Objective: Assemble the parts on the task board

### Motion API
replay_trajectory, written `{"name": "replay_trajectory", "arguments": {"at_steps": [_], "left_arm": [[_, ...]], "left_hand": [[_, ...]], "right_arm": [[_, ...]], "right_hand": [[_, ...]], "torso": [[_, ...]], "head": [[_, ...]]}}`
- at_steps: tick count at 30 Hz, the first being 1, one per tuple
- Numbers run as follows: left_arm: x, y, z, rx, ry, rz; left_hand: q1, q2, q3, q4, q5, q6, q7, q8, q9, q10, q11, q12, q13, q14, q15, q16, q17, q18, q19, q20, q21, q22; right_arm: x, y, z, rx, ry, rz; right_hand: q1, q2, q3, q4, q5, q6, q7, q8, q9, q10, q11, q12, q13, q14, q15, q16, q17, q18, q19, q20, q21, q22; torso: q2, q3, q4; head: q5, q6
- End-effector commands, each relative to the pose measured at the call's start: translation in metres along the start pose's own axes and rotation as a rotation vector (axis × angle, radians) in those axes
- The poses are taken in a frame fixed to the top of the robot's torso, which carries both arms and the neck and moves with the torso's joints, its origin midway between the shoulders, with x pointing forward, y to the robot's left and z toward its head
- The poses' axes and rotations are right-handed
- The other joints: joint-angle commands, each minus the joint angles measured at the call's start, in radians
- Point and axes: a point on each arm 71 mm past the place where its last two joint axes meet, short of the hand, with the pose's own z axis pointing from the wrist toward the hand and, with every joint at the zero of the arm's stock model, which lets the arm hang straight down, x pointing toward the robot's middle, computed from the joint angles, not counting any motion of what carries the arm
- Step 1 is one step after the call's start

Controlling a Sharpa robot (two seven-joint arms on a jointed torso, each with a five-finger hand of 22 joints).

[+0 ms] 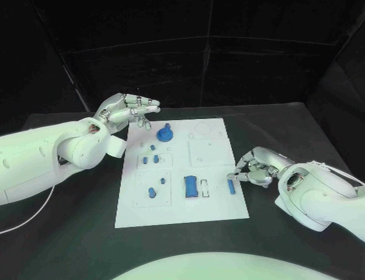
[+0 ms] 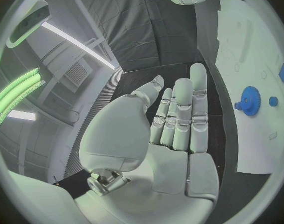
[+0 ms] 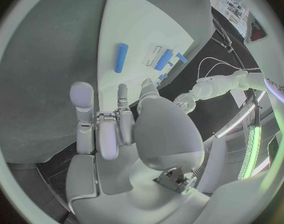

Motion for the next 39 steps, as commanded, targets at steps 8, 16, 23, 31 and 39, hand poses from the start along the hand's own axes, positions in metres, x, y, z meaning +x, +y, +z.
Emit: {"name": "replay_trajectory", "arguments": {"at_steps": [8, 16, 23, 31, 39], "left_arm": [[0.002, -0.001, 0.001, 0.005, 0.013, -0.008], [0.002, 0.0, 0.001, 0.005, 0.014, -0.008], [0.002, 0.0, 0.001, 0.003, 0.015, -0.008], [0.002, 0.0, 0.001, 0.004, 0.015, -0.008], [0.002, 0.0, 0.001, 0.003, 0.016, -0.009]], "left_hand": [[-0.012, 0.002, 0.001, 0.004, 0.001, -0.006, 0.001, -0.006, 0.0, -0.004, 0.0, 0.005, 0.002, -0.008, 0.002, 0.003, -0.002, 0.013, -0.001, 0.008, -0.003, -0.001], [-0.012, 0.002, 0.001, 0.004, 0.001, -0.006, 0.001, -0.006, 0.0, -0.004, 0.0, 0.005, 0.002, -0.008, 0.002, 0.003, -0.002, 0.013, -0.001, 0.008, -0.003, -0.001], [-0.012, 0.002, 0.001, 0.004, 0.001, -0.006, 0.001, -0.006, 0.0, -0.004, 0.0, 0.005, 0.002, -0.008, 0.002, 0.003, -0.002, 0.013, -0.001, 0.008, -0.003, -0.001], [-0.011, 0.003, 0.002, 0.004, 0.001, -0.008, 0.001, -0.006, 0.0, -0.006, 0.0, 0.005, 0.002, -0.01, 0.002, 0.003, -0.003, 0.013, -0.002, 0.008, -0.005, -0.002], [-0.011, 0.003, 0.002, 0.004, 0.001, -0.008, 0.001, -0.006, 0.0, -0.006, 0.0, 0.005, 0.002, -0.01, 0.002, 0.003, -0.003, 0.013, -0.002, 0.008, -0.005, -0.002]], "right_arm": [[-0.004, -0.012, 0.003, 0.037, -0.008, -0.106], [0.003, -0.005, 0.01, 0.025, 0.015, -0.126], [0.007, 0.0, 0.013, 0.014, 0.025, -0.129], [0.014, 0.002, 0.014, 0.015, 0.078, -0.155], [0.018, 0.003, 0.016, 0.016, 0.108, -0.175]], "right_hand": [[0.087, 0.008, -0.001, -0.051, 0.102, 0.011, 0.004, -0.027, -0.01, -0.031, 0.008, -0.051, 0.021, 0.078, 0.009, -0.012, 0.13, -0.004, -0.015, 0.009, -0.021, -0.031], [0.09, 0.003, -0.01, -0.055, 0.104, 0.012, 0.006, -0.034, -0.013, -0.042, 0.01, -0.071, 0.002, 0.077, 0.011, -0.015, 0.126, -0.003, -0.022, 0.01, -0.03, -0.043], [0.089, 0.002, -0.014, -0.054, 0.104, 0.013, 0.007, -0.036, -0.013, -0.042, 0.011, -0.071, 0.002, 0.077, 0.011, -0.015, 0.127, -0.003, -0.022, 0.011, -0.031, -0.043], [0.083, 0.004, -0.02, -0.051, 0.102, 0.019, 0.006, -0.036, -0.013, -0.044, 0.011, -0.077, -0.003, 0.077, 0.011, -0.015, 0.127, -0.003, -0.022, 0.012, -0.032, -0.043], [0.085, 0.007, -0.021, -0.051, 0.101, 0.023, 0.005, -0.036, -0.013, -0.044, 0.01, -0.078, -0.003, 0.077, 0.011, -0.016, 0.126, -0.003, -0.022, 0.012, -0.032, -0.042]], "torso": [[0.0, 0.0002, -0.0007], [0.0, 0.0001, -0.0007], [0.0, 0.0, 0.0005], [0.0, -0.0001, -0.0004], [0.0, 0.0, 0.0001]], "head": [[-0.002, -0.004], [-0.001, -0.006], [-0.002, -0.004], [0.001, -0.004], [0.0, -0.007]]}}
